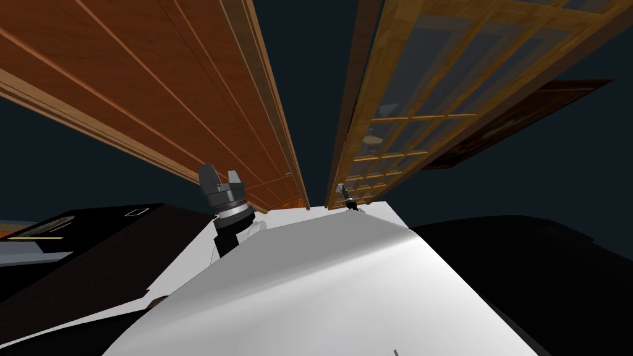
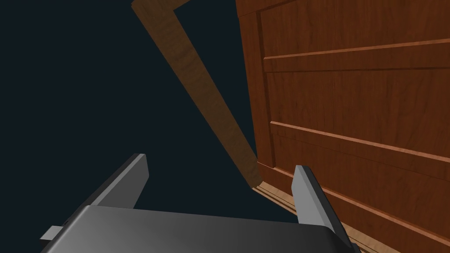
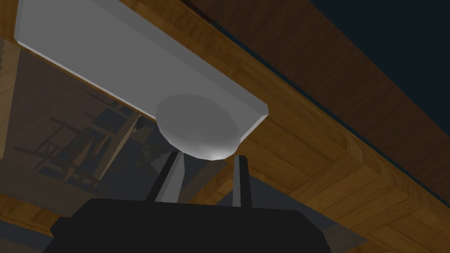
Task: Pull the door open
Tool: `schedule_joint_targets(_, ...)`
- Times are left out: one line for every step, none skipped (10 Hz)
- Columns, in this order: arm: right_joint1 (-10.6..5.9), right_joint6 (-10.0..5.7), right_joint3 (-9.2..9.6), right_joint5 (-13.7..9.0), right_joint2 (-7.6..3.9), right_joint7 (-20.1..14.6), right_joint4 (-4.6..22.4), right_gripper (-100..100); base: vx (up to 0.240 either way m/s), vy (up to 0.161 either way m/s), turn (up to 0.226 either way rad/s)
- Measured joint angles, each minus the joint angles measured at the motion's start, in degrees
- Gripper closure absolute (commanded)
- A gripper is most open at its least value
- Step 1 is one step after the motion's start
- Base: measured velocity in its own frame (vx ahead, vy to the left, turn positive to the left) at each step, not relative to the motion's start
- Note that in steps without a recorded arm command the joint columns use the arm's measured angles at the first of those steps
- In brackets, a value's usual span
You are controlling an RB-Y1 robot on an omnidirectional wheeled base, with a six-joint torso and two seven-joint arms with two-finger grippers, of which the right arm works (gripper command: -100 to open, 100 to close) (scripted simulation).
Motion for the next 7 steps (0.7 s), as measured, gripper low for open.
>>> schedule_joint_targets(-0.27,-0.54,0.08,-0.30,-0.25,-1.26,0.85,100,-0.028,-0.019,0.055)
schedule_joint_targets(0.63,-0.16,0.22,-0.81,-0.12,-2.64,-0.48,100,-0.049,-0.030,0.121)
schedule_joint_targets(0.51,-0.14,0.35,-1.56,-0.11,-4.10,-0.26,100,-0.040,-0.017,0.030)
schedule_joint_targets(0.68,0.38,0.54,-1.89,-0.17,-5.45,-0.91,100,-0.038,-0.015,0.048)
schedule_joint_targets(0.91,0.62,0.73,-2.43,-0.21,-6.94,-1.24,100,-0.033,-0.018,0.032)
schedule_joint_targets(0.47,0.06,0.84,-2.74,-0.29,-8.14,-0.15,100,-0.037,-0.020,0.081)
schedule_joint_targets(1.60,1.03,1.01,-3.29,-0.28,-9.53,-2.15,100,-0.033,-0.018,0.053)
